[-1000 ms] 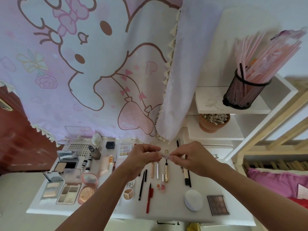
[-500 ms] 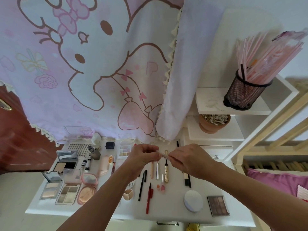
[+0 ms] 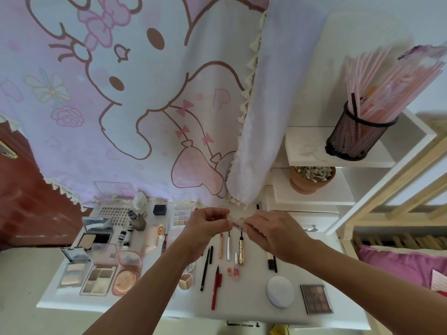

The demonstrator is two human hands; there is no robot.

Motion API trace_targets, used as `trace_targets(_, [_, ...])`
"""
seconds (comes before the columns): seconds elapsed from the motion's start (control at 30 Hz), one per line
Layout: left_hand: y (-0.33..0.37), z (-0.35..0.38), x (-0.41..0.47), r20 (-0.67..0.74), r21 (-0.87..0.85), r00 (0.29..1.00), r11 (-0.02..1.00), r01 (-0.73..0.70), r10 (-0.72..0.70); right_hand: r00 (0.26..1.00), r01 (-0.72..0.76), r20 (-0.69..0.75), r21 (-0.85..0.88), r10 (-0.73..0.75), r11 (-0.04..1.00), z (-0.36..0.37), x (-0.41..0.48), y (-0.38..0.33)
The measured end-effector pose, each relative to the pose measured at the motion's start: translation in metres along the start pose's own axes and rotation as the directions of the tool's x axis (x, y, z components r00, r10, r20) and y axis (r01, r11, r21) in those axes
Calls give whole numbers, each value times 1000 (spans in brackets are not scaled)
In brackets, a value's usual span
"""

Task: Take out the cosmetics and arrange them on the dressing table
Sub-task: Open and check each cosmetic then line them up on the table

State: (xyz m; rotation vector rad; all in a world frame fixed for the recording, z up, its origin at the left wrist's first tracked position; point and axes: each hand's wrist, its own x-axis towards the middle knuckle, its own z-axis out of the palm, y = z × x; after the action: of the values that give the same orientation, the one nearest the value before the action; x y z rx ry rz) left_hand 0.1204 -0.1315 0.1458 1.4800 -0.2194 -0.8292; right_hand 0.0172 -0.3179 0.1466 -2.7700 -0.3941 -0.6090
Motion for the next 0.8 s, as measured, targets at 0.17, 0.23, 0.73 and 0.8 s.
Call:
trace_targets(0.17, [6, -3, -1, 28, -67, 1000, 998, -11, 13, 956, -291, 142, 368, 256, 883, -11, -3, 0])
trace_targets(0.23, [7, -3, -3, 39, -79, 999, 997, -9, 12, 898, -439, 219, 494, 381, 751, -14, -1, 0])
trace_targets(0.73, [-6, 6, -11, 93, -73, 995, 997, 30, -23, 741, -599, 287, 691, 607, 404, -4, -9, 12])
trace_targets(0.8, [-14, 5, -12, 79, -30, 996, 999, 39, -36, 724, -613, 286, 684, 628, 394, -1, -12, 15])
